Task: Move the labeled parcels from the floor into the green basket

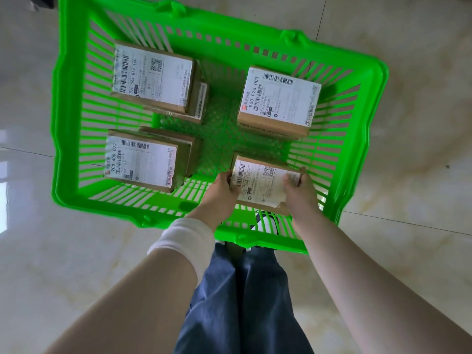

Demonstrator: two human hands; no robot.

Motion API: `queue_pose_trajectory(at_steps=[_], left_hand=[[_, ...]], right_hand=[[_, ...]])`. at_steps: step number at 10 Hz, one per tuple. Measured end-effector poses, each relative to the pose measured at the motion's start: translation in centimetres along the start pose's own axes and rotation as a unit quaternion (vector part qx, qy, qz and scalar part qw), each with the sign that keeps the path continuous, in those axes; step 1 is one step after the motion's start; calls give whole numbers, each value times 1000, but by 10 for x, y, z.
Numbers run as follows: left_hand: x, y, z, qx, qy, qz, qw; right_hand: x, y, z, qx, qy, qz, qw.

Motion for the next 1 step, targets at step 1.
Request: queue_pose_trajectory(at_steps=[1], left_hand=[[-9,5,0,-35,8,-22,999]], right_hand=[[-5,2,1,-5,14,-3,1000]])
Point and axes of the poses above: each hand's wrist, its own x-axis towards the middle knuckle, its own z-axis out of the palm, y = z × x, the point moved 2 cm from there along x, towards the middle knuckle, and after that the axes turned 3 degrees about -x, right-handed, at the moved point
